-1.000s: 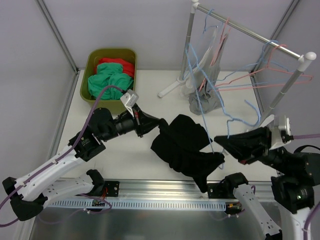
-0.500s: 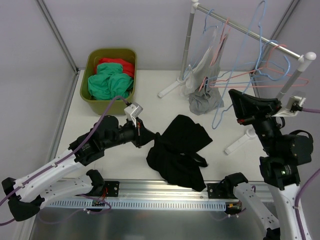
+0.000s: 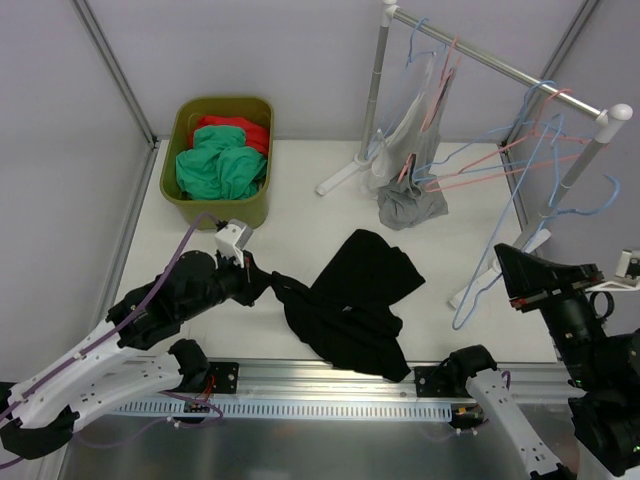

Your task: Remove the tank top from the hanger

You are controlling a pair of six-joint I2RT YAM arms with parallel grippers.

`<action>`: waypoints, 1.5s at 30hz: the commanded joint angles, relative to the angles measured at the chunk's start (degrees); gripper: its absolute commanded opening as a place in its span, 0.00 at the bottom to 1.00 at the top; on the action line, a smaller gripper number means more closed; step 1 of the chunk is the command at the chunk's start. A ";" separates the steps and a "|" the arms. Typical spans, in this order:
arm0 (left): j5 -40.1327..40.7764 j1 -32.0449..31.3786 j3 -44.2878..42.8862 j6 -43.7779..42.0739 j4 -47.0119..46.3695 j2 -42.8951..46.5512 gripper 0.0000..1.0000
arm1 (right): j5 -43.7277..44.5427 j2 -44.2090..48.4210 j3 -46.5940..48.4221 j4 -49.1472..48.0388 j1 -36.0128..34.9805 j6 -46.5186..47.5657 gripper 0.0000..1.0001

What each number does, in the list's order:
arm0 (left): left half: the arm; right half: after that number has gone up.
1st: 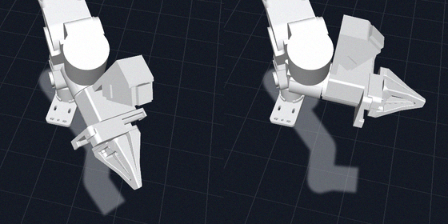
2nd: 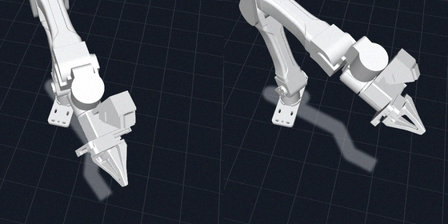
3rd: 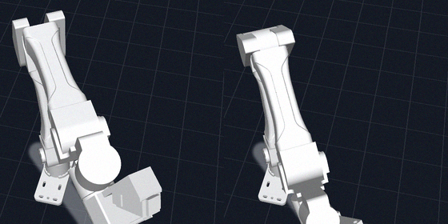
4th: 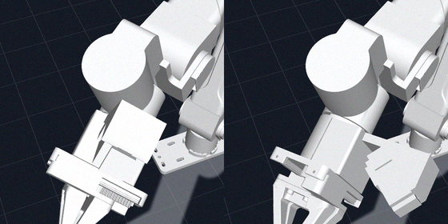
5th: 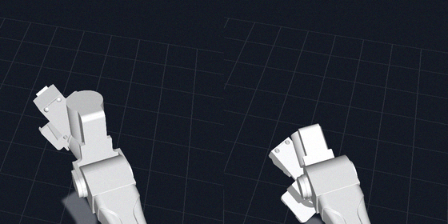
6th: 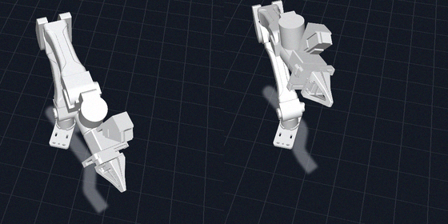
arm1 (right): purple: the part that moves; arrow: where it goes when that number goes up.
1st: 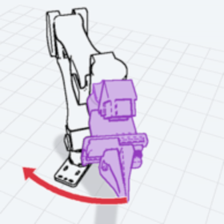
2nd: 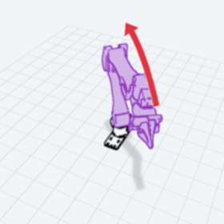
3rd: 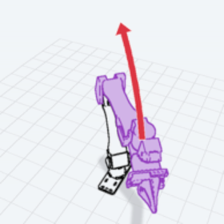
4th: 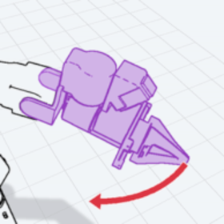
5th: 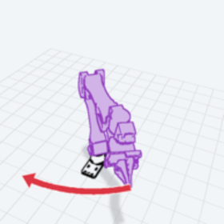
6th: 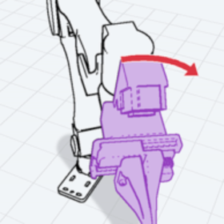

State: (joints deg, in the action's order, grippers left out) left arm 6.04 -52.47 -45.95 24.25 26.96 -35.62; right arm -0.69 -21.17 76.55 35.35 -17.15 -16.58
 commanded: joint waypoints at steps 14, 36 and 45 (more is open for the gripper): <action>3.18 0.00 -2.56 -3.77 13.73 1.95 0.00 | 13.24 -10.64 1.66 5.78 -0.34 5.22 0.00; 2.75 -0.09 -1.15 -3.33 13.73 5.47 0.01 | -4.49 -29.45 11.24 3.93 20.83 8.31 0.00; 3.19 -1.23 -0.98 -2.98 13.82 4.94 0.00 | -24.09 -39.47 17.39 1.30 34.98 4.10 0.00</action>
State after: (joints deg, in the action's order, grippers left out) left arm 8.43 -52.62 -47.27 21.67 40.40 -30.74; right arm -15.31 -57.82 91.18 41.36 15.22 -9.78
